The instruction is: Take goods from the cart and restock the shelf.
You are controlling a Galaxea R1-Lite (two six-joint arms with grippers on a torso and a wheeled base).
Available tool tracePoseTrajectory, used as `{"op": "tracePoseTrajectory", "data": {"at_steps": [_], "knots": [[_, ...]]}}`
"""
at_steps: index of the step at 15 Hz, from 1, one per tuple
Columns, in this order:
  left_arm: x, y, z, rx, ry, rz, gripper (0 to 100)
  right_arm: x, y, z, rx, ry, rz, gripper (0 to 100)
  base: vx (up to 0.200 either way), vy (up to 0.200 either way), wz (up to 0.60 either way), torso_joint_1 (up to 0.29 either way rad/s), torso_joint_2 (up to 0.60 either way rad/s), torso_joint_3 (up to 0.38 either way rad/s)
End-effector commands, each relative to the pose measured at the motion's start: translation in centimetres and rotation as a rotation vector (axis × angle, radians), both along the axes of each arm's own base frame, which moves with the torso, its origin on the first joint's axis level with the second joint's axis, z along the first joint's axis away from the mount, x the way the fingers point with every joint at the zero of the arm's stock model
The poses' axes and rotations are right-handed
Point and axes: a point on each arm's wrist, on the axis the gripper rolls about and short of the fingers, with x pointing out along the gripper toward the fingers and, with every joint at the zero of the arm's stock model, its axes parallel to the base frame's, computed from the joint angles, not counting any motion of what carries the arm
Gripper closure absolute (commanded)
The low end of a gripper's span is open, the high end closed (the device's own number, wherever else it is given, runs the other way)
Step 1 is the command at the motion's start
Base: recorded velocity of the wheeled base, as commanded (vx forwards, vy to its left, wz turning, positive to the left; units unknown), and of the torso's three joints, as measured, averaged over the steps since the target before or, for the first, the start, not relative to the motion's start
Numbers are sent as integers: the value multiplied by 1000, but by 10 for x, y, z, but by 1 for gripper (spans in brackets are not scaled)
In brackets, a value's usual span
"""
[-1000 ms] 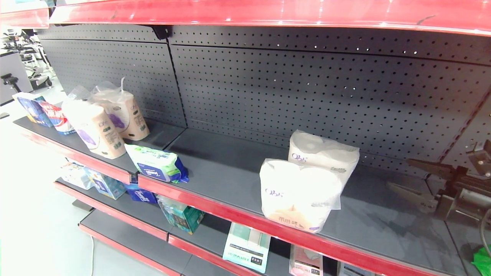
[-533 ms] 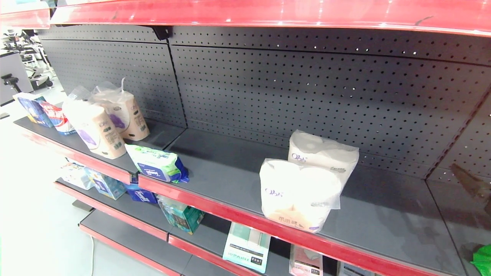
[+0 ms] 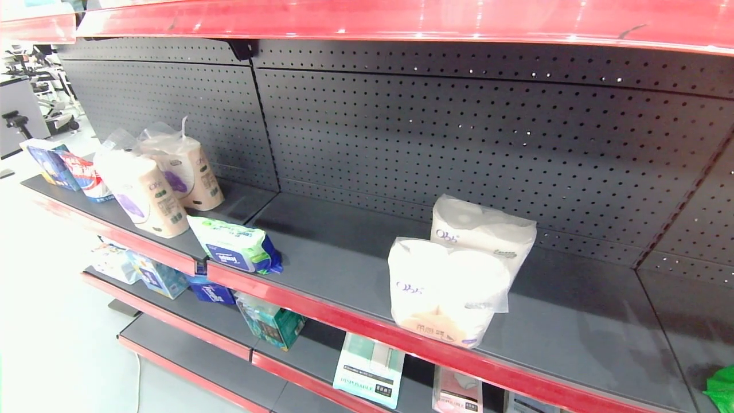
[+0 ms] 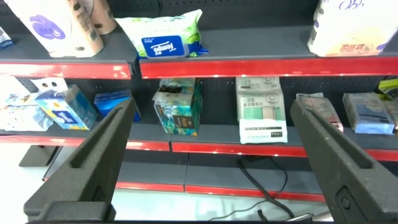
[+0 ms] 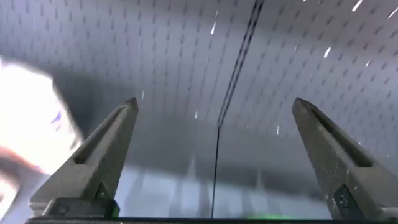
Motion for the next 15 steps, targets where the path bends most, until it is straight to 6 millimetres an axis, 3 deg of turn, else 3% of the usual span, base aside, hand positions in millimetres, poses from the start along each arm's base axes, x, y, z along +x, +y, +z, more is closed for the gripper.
{"op": "tracePoseTrajectory", "data": {"at_steps": [1,4,5,6,9,10,14,15], "knots": [[-1,0,-1,-1,-8,1,0,-51,17,41,-17,-32,27,0,0,0,0,0,0,0],[-1,0,1,-2,-11,1,0,-98,37,-5,3,16,199,0,0,0,0,0,0,0],[-2,0,2,-2,-13,1,0,-112,43,-29,5,9,342,0,0,0,0,0,0,0],[-2,0,2,-2,-14,2,0,-116,43,-36,12,24,396,0,0,0,0,0,0,0],[-2,0,1,-2,-16,5,0,-103,37,-9,30,94,640,0,0,0,0,0,0,0],[-2,1,1,-2,-17,7,0,-99,36,-11,22,118,627,0,0,0,0,0,0,0],[-2,1,4,-8,-33,10,0,-123,32,-71,7,51,412,0,0,0,0,0,0,0],[-2,1,4,-6,-34,10,0,-122,29,-106,11,31,289,0,0,0,0,0,0,0]]}}
